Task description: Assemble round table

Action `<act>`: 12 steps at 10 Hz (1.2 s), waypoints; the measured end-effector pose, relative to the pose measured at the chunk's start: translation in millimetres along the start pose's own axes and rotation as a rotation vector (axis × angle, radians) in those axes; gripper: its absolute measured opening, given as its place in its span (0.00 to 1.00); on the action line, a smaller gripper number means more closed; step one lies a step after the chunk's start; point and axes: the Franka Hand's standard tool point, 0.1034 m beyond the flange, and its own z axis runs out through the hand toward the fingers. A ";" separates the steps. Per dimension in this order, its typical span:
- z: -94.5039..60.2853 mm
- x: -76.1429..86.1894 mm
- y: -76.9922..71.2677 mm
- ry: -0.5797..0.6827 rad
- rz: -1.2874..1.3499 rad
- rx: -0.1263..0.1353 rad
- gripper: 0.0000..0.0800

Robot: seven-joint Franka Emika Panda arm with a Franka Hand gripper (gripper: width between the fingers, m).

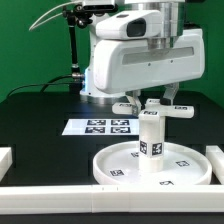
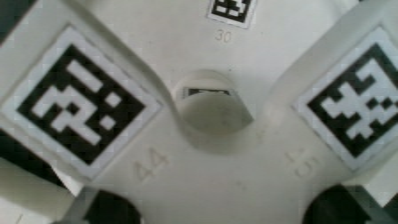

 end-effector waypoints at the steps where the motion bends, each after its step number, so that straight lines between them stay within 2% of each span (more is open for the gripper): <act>1: 0.0 0.0 0.0 0.000 0.001 0.000 0.56; 9: 0.0 0.1 -0.1 0.001 0.034 0.000 0.56; 12: 0.2 -0.7 1.0 0.004 0.347 0.011 0.56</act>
Offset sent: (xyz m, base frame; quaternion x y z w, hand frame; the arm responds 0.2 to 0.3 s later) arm 0.0000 0.0000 0.0000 0.0000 0.0000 0.0000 1.0000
